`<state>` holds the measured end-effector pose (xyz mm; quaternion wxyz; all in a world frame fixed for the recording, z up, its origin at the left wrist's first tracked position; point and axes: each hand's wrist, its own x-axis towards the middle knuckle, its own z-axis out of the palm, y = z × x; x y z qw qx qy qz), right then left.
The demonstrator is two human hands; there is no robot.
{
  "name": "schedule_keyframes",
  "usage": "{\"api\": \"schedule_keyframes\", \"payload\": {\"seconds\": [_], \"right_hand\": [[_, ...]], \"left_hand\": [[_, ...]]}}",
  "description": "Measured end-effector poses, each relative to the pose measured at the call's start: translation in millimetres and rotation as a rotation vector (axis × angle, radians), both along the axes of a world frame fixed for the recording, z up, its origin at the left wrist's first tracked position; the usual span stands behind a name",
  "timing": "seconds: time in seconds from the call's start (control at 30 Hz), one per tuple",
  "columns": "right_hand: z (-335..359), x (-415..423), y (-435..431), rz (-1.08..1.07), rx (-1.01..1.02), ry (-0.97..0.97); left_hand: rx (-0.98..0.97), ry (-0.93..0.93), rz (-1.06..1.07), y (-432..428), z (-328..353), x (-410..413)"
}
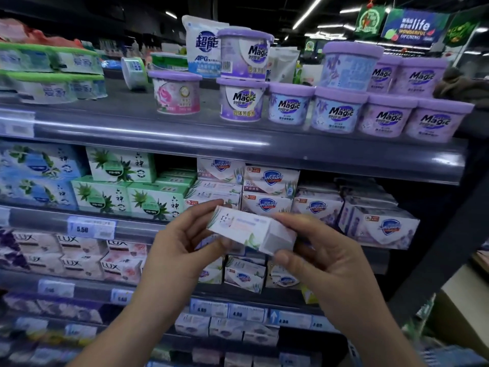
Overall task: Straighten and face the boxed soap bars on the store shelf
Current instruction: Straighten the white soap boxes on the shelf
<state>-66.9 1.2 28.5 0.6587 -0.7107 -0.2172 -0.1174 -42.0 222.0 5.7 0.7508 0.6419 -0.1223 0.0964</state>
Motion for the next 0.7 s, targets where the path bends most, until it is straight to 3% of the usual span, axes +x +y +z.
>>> {"api": "schedule_keyframes", "payload": {"seconds": [0.13, 0.2, 0.37, 0.43, 0.57, 0.7], "right_hand": [[-7.7, 3.2, 1.2, -0.150, 0.001, 0.052], [-12.4, 2.7, 8.1, -0.072, 0.056, 0.177], [-19.6, 0.7, 31.5, 0.013, 0.522, 0.517], [-21.3, -0.4, 32.7, 0.028, 0.601, 0.579], [-21.1, -4.5, 27.2, 0.000, 0.541, 0.587], [-15.0, -6.8, 14.5, -0.207, 0.402, 0.449]], "left_hand": [[0.159, -0.123, 0.222, 0.3, 15.0, -17.7], [0.200, -0.210, 0.240, -7.4, 22.2, -27.6], [0.211, -0.326, 0.206, -32.2, 32.7, -40.3], [0.231, -0.329, 0.154, -34.9, 34.7, -41.0], [0.222, -0.280, 0.104, -35.8, 36.5, -40.7], [0.101, -0.166, 0.208, -31.6, 32.5, -30.7]]}}
